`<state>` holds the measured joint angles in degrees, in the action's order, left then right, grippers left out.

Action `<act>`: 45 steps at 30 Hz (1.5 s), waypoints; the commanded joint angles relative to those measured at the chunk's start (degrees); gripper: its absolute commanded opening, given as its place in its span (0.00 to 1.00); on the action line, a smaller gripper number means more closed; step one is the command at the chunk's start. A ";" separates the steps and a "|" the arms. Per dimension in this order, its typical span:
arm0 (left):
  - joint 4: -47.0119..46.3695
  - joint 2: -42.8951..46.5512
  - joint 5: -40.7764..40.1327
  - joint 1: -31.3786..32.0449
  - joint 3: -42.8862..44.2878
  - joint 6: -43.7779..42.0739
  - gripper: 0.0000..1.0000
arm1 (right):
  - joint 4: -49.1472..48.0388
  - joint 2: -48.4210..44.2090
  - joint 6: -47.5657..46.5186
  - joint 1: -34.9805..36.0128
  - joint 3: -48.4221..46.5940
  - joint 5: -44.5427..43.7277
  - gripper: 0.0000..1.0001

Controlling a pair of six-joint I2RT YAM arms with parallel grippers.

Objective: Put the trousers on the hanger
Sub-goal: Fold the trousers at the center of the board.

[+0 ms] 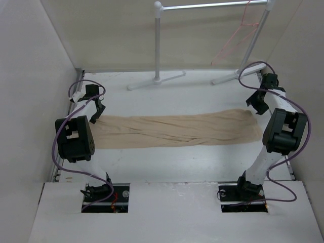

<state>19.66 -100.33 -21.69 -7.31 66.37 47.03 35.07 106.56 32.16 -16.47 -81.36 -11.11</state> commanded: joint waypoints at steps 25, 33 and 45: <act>-3.14 3.65 3.41 -3.10 -2.30 1.84 0.51 | -2.28 0.58 8.17 -4.49 -3.90 -1.54 0.05; -3.49 -0.73 5.25 -5.39 3.76 -3.42 0.52 | -5.97 0.31 10.72 -5.90 -1.34 -2.25 0.04; -0.42 -7.58 5.43 -5.39 8.33 -4.93 0.36 | -8.00 0.84 10.90 -6.87 -1.34 1.62 0.05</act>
<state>16.84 -106.21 -16.43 -12.80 71.90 43.20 30.79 108.88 42.22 -22.59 -82.74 -10.31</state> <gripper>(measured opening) 0.369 0.075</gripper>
